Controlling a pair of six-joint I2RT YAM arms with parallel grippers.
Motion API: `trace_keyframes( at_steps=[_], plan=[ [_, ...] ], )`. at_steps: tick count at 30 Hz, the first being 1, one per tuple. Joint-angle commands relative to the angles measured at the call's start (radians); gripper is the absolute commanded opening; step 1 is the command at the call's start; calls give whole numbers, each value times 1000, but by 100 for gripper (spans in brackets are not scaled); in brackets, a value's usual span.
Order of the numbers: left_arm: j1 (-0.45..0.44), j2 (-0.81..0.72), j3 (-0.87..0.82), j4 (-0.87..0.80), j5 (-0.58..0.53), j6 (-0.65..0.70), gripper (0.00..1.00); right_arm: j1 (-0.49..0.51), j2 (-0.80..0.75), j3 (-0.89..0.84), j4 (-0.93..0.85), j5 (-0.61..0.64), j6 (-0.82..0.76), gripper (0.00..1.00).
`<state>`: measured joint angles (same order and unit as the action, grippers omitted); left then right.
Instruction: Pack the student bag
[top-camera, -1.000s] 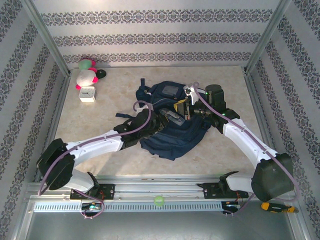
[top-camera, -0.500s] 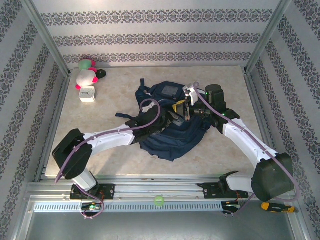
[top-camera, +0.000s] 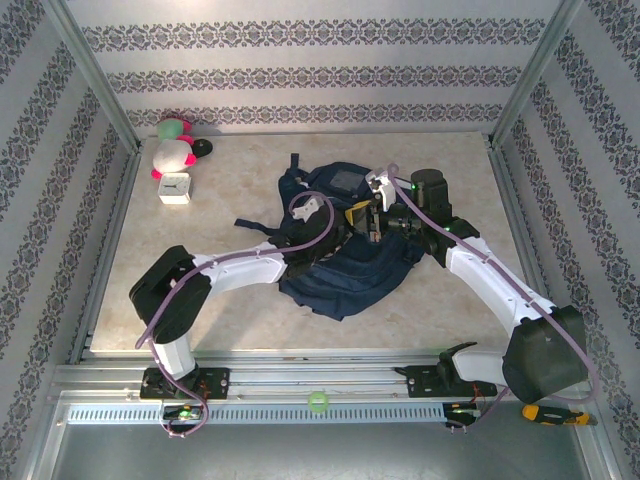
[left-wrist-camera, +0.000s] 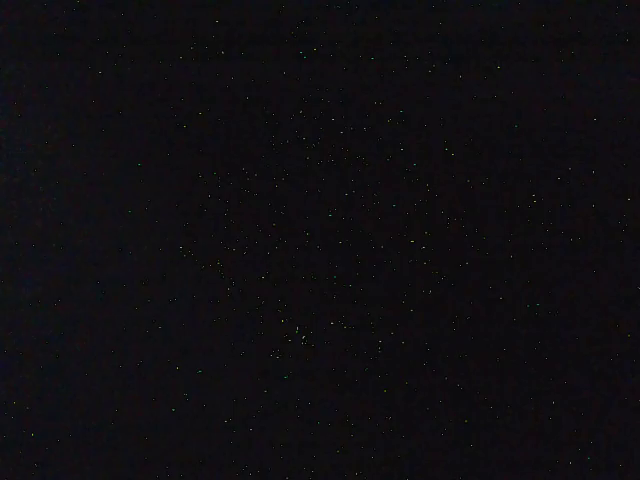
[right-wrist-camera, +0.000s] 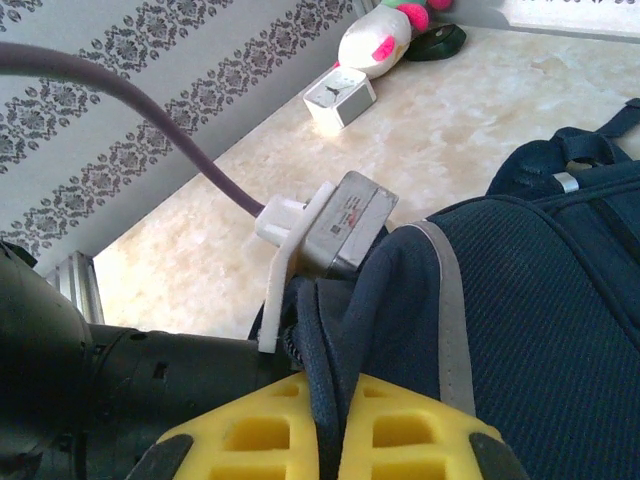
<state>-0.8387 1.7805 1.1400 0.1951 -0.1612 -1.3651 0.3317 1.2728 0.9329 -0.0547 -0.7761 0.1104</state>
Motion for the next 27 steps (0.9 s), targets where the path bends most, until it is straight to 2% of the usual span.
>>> trace_keyframes(
  at_steps=[1, 7, 14, 21, 27],
  plan=[
    [-7, 23, 25, 81, -14, 26, 13, 25, -33, 38, 173, -148, 3, 2],
    [-5, -60, -41, 48, 8, 43, 19, 9, -13, 34, 153, -100, -11, 2],
    [-5, -287, -207, -124, 24, 56, 27, -3, 11, 29, 152, -84, -21, 2],
    [14, -533, -311, -295, -88, 98, 31, -8, 33, 26, 135, -72, -35, 2],
    [80, -638, -345, -358, -151, 127, 32, 15, 42, -17, 75, -83, -79, 3]
  ],
)
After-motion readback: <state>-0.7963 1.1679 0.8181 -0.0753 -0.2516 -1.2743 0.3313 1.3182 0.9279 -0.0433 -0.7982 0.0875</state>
